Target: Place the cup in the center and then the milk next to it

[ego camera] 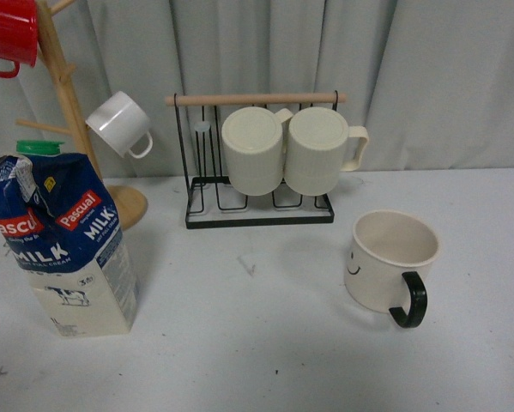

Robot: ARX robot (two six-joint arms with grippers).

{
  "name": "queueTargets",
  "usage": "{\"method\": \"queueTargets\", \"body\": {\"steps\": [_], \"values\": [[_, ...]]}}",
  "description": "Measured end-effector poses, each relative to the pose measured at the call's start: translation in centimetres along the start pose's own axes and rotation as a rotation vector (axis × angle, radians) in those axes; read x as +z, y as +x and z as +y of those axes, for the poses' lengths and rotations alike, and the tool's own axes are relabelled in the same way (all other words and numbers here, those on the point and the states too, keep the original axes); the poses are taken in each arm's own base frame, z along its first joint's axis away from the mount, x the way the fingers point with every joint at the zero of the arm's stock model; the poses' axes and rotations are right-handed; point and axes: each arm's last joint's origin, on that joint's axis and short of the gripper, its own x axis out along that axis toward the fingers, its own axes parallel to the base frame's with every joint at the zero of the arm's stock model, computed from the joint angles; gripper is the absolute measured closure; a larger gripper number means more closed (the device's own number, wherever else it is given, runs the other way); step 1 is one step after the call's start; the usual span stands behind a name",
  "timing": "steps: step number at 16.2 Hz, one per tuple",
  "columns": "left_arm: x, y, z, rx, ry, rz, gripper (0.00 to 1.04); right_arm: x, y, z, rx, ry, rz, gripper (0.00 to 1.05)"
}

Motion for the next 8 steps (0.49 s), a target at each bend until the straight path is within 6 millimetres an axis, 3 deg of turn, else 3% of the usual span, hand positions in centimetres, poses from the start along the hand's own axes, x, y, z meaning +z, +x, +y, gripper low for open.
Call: {"method": "queueTargets", "body": {"steps": [8], "values": [[0.00,0.00,0.00,0.000,0.000,0.000,0.07,-0.01,0.00,0.00,0.000,0.000,0.000,0.06]]}}
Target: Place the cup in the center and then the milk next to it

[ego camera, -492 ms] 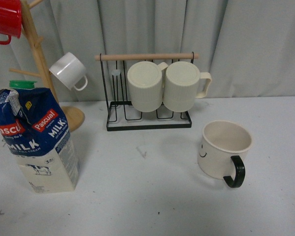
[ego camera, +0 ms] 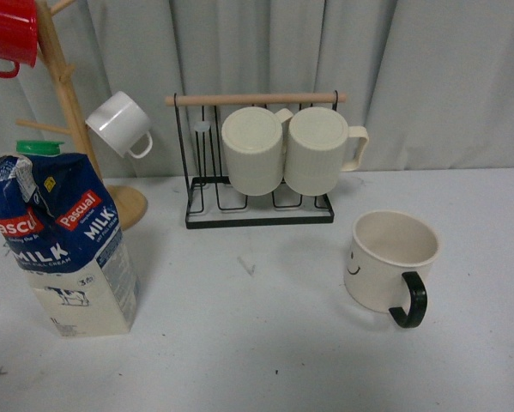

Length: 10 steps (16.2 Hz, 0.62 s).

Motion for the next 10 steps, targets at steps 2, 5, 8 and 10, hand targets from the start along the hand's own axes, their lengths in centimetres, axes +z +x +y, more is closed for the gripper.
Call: {"method": "queueTargets", "body": {"steps": [2,5,8,10], "values": [[0.0,0.0,0.0,0.000,0.000,0.000,0.07,0.0,0.0,0.0,0.000,0.000,0.000,0.06],[0.0,0.0,0.0,0.000,0.000,0.000,0.07,0.0,0.0,0.0,0.000,0.000,0.000,0.06],[0.0,0.0,0.0,-0.004,0.000,-0.001,0.07,0.3,1.2,-0.8,0.191,0.014,0.133,0.07],[0.0,0.0,0.0,0.000,0.000,0.000,0.07,2.8,5.2,-1.3,0.304,0.025,0.078,0.07]]}}
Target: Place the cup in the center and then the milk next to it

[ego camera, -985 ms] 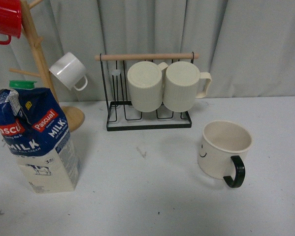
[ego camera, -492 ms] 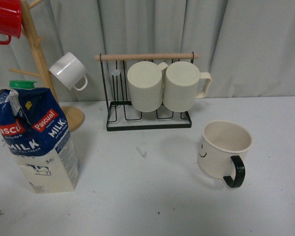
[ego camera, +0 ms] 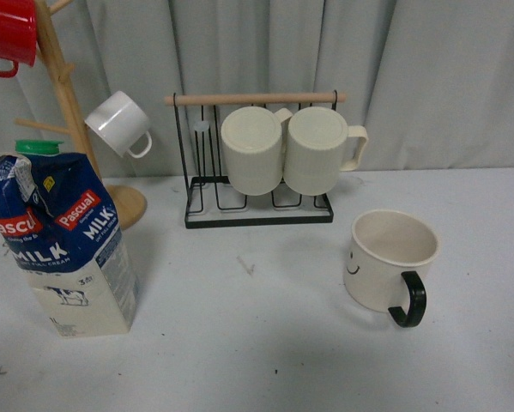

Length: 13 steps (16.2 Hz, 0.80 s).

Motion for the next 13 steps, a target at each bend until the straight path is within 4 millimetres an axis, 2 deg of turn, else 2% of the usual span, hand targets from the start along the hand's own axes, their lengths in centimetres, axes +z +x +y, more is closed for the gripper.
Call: {"method": "queueTargets", "body": {"steps": [1,2,3,4,6,7,9,13], "values": [[0.0,0.0,0.0,0.000,0.000,-0.001,0.07,1.4,2.8,-1.0,-0.052,-0.001,-0.026,0.07],[0.0,0.0,0.0,0.000,0.000,0.000,0.07,1.8,6.1,-2.1,-0.135,0.024,-0.011,0.07],[0.0,0.0,0.0,0.000,0.000,0.000,0.07,1.4,9.1,-2.7,-0.200,0.072,0.070,0.07],[0.0,0.0,0.0,0.000,0.000,0.000,0.07,-0.1,12.4,-3.1,-0.258,0.131,0.211,0.07],[0.0,0.0,0.0,0.000,0.000,0.000,0.07,-2.5,17.0,-3.0,-0.305,0.236,0.428,0.07],[0.0,0.0,0.0,0.000,0.000,0.000,0.07,-3.0,19.1,-2.7,-0.303,0.269,0.498,0.07],[0.0,0.0,0.0,0.000,0.000,0.000,0.07,-3.1,21.6,-2.0,-0.305,0.296,0.558,0.07],[0.0,0.0,0.0,0.000,0.000,0.000,0.07,-3.3,22.4,-1.7,-0.297,0.300,0.579,0.07]]}}
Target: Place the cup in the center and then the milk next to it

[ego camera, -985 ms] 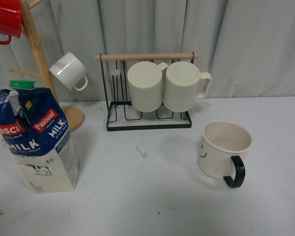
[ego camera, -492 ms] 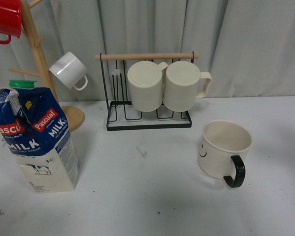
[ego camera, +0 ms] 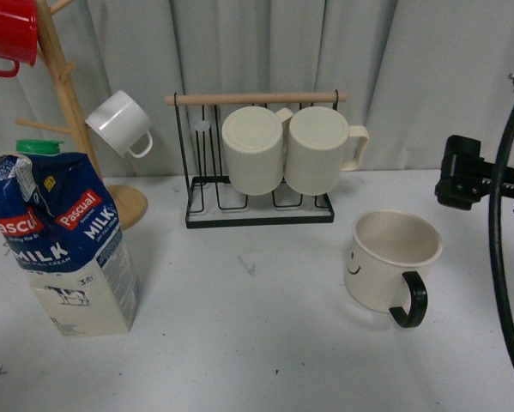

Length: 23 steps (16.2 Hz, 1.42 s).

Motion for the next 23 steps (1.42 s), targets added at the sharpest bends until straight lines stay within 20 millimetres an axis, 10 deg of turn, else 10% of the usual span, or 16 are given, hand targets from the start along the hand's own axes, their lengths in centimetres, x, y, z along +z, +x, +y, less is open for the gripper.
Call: {"method": "queueTargets", "body": {"steps": [9,10,16,23], "values": [[0.0,0.0,0.0,0.000,0.000,0.000,0.07,-2.8,4.6,1.6,0.008,0.002,0.209,0.11],[0.0,0.0,0.0,0.000,0.000,0.000,0.07,-2.8,4.6,1.6,0.006,0.002,0.205,0.34],[0.0,0.0,0.0,-0.001,0.000,0.000,0.07,-2.4,3.7,1.4,0.006,0.015,0.202,1.00],[0.0,0.0,0.0,0.000,0.000,0.000,0.07,-1.9,-0.3,8.5,0.110,-0.037,0.190,1.02]]}}
